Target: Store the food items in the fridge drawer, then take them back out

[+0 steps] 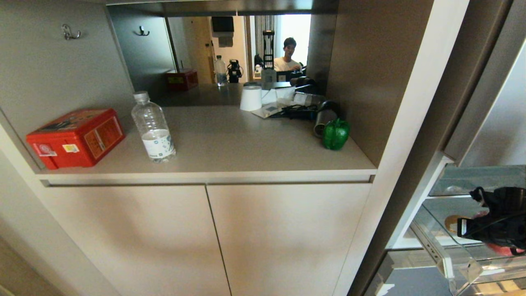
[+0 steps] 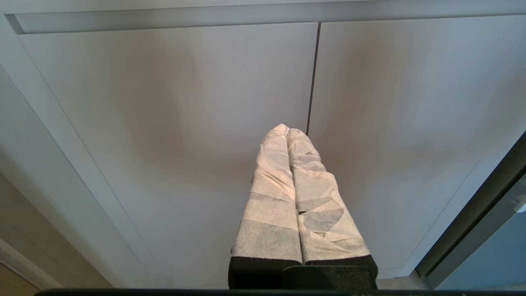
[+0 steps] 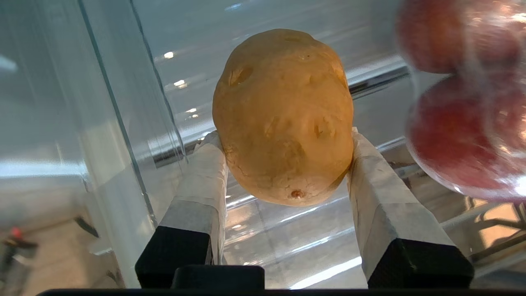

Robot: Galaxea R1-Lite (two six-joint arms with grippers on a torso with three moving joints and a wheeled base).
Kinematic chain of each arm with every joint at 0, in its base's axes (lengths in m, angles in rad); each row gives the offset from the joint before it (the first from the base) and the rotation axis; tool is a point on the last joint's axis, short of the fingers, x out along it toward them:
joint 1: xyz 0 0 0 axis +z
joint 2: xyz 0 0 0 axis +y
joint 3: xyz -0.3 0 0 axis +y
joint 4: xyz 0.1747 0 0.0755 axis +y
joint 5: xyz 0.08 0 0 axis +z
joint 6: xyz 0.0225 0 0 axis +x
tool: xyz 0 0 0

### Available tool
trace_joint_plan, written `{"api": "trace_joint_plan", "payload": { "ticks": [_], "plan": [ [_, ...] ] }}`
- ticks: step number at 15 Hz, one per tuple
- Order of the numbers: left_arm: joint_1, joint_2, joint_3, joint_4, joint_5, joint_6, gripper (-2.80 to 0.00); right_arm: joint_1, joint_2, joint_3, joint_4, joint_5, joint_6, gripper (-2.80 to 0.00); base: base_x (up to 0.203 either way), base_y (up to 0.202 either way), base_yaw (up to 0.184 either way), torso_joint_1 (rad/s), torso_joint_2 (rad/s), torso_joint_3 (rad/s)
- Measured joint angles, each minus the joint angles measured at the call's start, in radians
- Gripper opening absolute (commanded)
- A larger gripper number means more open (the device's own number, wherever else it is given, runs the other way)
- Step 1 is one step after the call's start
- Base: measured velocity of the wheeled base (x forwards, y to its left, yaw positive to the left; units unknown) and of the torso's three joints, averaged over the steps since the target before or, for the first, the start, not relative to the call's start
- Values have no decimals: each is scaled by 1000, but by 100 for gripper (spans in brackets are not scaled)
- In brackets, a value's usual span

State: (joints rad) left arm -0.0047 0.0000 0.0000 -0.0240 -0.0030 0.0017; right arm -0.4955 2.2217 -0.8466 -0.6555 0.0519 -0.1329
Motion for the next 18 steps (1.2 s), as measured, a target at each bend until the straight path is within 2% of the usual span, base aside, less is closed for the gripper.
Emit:
{"api": "trace_joint_plan", "payload": {
  "ticks": [8,10,18],
  "plan": [
    [0,0,0,0,0,0,-280,37,44,-21,-1,3,-22,-280,0,0,0,0,0,0],
    [0,0,0,0,0,0,-280,45,47,-21,-1,25,-57,-280,0,0,0,0,0,0],
    [0,0,0,0,0,0,-280,46,72,-23,-3,29,-89,-280,0,0,0,0,0,0]
  ]
}}
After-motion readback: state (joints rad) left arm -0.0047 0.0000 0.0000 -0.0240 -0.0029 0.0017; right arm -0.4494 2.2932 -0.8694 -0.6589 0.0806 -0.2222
